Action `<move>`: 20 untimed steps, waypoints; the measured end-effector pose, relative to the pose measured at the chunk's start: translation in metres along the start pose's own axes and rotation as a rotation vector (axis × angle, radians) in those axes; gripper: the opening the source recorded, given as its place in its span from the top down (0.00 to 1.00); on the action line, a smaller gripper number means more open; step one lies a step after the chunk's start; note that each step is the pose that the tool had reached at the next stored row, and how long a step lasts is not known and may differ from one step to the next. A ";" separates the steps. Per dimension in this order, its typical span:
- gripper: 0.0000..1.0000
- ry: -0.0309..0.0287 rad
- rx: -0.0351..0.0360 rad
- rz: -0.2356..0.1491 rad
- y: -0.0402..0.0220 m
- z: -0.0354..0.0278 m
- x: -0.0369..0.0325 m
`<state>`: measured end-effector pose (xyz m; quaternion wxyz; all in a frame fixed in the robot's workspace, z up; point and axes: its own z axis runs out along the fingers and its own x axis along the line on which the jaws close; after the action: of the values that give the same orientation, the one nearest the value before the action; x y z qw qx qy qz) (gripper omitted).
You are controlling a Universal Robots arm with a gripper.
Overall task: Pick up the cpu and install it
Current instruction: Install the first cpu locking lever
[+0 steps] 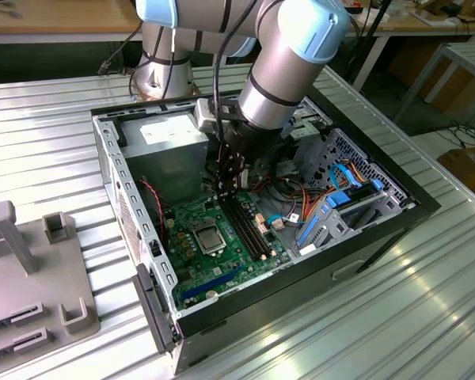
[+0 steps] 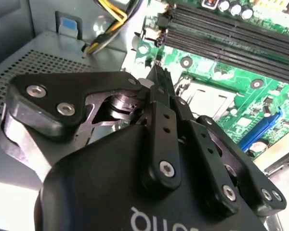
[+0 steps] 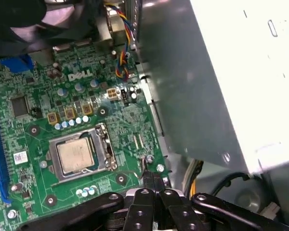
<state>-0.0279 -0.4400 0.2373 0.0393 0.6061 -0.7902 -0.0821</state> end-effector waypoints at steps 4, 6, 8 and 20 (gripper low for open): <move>0.89 0.0017 0.0018 -0.013 -0.0006 -0.0004 0.0072; 0.89 0.0036 0.0021 -0.025 -0.0005 -0.0004 0.0093; 0.89 0.0063 0.0022 -0.041 -0.0005 -0.0005 0.0106; 0.89 0.0231 0.0025 -0.141 -0.0005 -0.0006 0.0205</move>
<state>-0.0327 -0.4600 0.2370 0.0418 0.6610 -0.7452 -0.0767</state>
